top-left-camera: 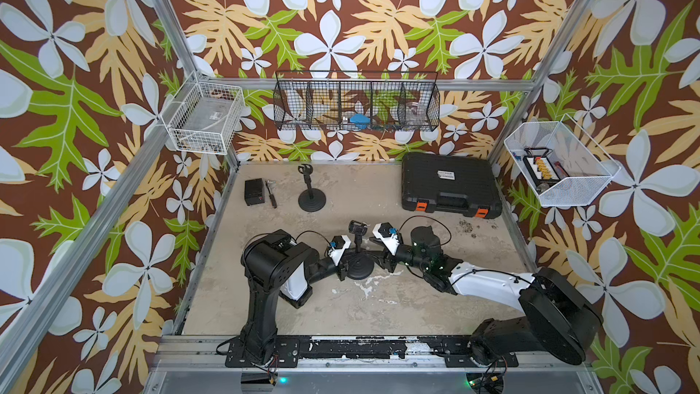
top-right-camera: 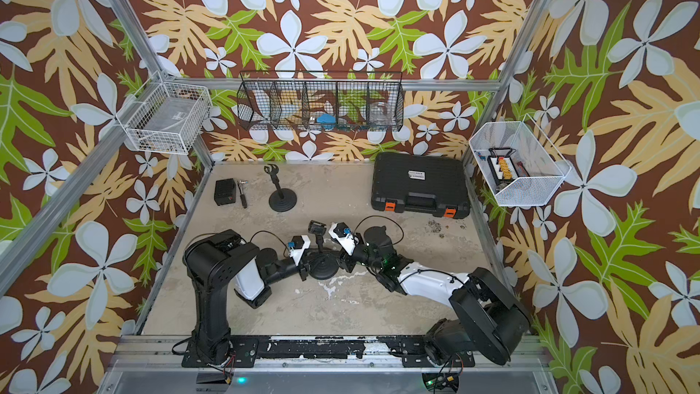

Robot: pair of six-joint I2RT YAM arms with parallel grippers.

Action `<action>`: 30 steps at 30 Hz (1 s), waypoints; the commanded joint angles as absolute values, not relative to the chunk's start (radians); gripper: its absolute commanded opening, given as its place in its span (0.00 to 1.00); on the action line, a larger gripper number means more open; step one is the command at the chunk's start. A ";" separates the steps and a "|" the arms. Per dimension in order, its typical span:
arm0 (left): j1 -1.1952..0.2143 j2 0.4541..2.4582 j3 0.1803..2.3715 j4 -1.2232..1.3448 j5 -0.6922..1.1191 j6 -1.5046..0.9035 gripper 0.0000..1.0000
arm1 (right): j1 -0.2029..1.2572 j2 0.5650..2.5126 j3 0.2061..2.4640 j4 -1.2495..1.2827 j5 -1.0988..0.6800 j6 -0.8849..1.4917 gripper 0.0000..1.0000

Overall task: Assemble a microphone stand
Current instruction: Screw the microphone stand pole into the microphone stand base.

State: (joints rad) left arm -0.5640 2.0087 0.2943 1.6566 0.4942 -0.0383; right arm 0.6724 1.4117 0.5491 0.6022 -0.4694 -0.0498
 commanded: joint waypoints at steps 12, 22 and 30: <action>-0.565 2.015 0.279 1.750 0.510 -0.044 0.16 | 0.650 1.474 0.667 0.531 -0.588 -0.201 0.49; -0.565 2.016 0.279 1.752 0.517 -0.045 0.15 | 0.650 1.537 0.738 0.537 -0.677 -0.191 0.43; -0.565 2.021 0.280 1.755 0.521 -0.049 0.15 | 0.649 1.583 0.771 0.570 -0.724 -0.144 0.26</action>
